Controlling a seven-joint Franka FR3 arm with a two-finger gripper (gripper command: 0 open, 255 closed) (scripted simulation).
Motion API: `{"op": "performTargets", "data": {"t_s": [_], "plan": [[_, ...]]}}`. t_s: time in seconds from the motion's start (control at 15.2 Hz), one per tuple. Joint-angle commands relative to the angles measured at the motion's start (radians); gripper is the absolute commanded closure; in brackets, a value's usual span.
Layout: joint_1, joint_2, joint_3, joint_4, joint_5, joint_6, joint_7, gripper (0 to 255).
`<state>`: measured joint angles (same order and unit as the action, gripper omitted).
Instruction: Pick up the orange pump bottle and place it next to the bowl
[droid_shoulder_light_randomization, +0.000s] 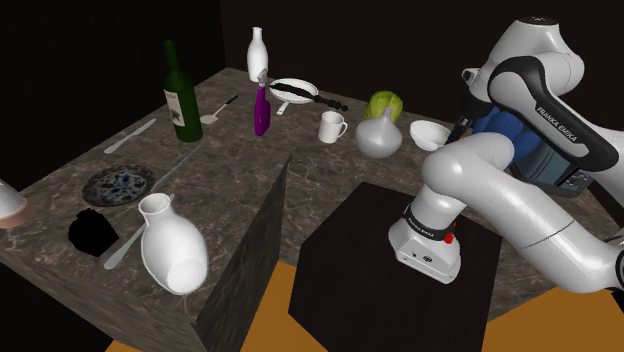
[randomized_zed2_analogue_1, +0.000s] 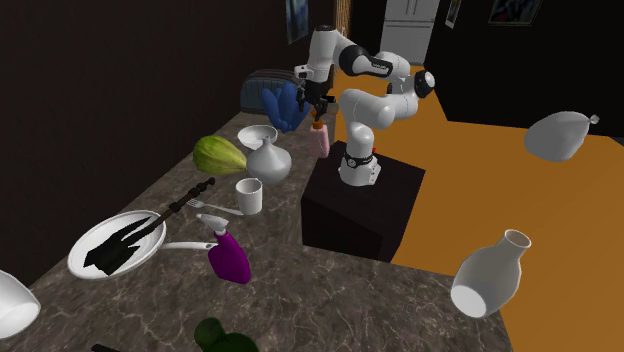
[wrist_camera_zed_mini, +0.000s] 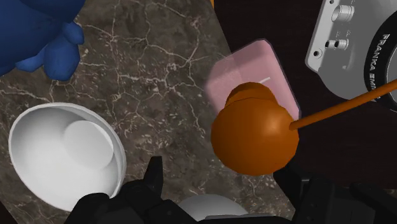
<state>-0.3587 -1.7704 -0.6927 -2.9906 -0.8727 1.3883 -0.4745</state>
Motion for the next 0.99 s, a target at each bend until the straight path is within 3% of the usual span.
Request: {"op": "performTargets", "data": {"t_s": [0.0,0.13,0.4,0.92], "plan": [[0.0,0.0,0.0,0.0,0.0,0.0,0.0,0],[0.0,0.0,0.0,0.0,0.0,0.0,0.0,0],[0.068,0.058,0.15,0.112,0.134,-0.053,0.016,0],[0.067,0.058,0.15,0.112,0.134,-0.053,0.015,0]]}}
